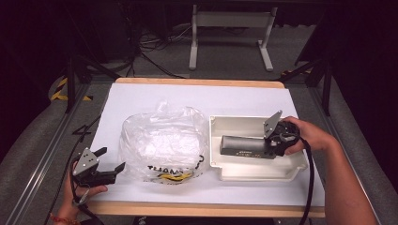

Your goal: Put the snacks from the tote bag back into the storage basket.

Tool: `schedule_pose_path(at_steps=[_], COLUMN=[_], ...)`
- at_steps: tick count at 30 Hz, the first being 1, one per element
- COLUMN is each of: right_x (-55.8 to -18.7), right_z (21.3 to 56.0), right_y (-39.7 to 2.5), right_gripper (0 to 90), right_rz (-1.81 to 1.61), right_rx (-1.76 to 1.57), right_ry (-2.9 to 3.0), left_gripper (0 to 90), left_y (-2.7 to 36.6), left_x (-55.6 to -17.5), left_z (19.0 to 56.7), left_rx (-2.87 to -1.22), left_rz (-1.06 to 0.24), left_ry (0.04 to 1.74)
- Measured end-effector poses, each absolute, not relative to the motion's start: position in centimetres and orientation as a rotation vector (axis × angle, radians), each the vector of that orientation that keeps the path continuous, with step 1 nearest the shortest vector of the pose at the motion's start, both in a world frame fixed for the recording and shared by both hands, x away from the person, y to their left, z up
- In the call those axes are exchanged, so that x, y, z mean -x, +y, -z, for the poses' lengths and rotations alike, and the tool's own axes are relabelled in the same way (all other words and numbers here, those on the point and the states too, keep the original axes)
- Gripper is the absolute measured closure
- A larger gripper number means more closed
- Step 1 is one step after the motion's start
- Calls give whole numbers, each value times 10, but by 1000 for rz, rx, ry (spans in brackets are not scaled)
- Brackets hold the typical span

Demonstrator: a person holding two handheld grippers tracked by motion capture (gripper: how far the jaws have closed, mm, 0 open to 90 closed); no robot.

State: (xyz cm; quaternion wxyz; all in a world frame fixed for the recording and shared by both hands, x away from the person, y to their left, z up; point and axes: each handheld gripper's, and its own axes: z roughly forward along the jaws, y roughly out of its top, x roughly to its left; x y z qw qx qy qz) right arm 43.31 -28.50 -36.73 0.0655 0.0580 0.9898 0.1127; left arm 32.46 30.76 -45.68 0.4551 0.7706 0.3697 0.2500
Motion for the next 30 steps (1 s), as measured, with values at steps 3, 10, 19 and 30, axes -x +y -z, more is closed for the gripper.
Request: schedule_pose_path(at_steps=[3, 10, 19, 30], right_x=[-434, -433, -429, -421], right_z=[368, 368, 365, 354], right_y=[-284, -289, -293, -296], right_gripper=[350, 329, 327, 303], right_rz=[-295, -265, -324, -403], right_rx=[-207, -228, -235, -261], right_ry=[2958, 2930, 2908, 2830], left_gripper=[116, 115, 115, 115], left_y=[307, 307, 308, 308], left_x=[-324, -324, -324, -324], left_z=[457, 457, 457, 456], left_rx=[-1902, -1901, -1902, -1897], left_rz=[-620, -619, -622, -618], left_ry=[910, 910, 909, 909])
